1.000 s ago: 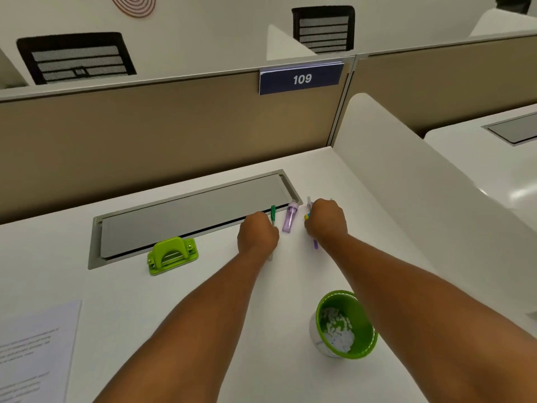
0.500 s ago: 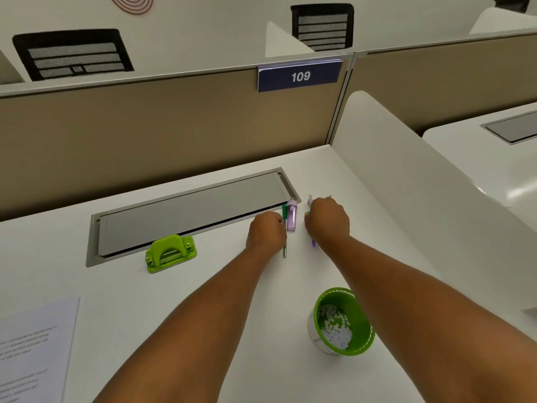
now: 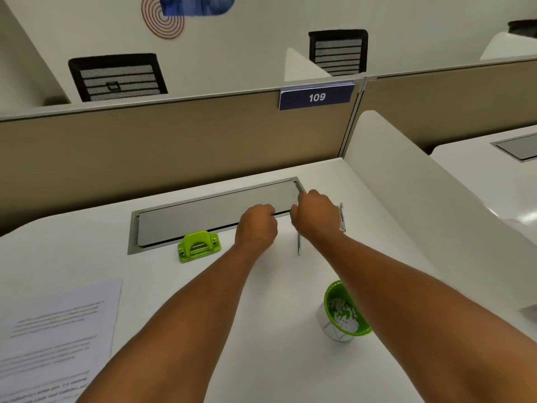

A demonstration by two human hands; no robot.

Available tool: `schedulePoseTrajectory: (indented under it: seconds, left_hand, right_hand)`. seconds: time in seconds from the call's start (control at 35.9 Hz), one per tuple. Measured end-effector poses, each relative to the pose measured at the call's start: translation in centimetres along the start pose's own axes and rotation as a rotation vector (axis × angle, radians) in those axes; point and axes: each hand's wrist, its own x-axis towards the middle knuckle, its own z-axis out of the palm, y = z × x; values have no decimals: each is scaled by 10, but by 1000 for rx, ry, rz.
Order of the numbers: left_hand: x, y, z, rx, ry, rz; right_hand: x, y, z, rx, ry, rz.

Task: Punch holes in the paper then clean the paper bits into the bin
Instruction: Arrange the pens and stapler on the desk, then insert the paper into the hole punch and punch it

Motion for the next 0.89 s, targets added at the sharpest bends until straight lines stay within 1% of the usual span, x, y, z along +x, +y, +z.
schedulePoseTrajectory:
  seconds: [0.11,0.22,0.45,0.58,0.75,0.89]
  left_hand:
    - [-15,-6,-34,22,68,10]
    - [-35,-20,-67,28,117,-17]
    - [-86,-80,-122,37,219,-120]
    - [-123,-126,-152,34,256,-177]
    - [-163,-182,-186,34,299,-266]
    - [-192,-224,-209,48,318,-354]
  right_hand:
    - [-15,-29,-13,-12,4,-89]
    - [-32,-60,-23,-7,1,-157]
    - [-88,-126,-38,62,23,-291]
    - [-125,-164,-31,94,-63,-333]
    - [-166,-208,-11,178,-167,-294]
    - [-196,-241,3,184,-248,-305]
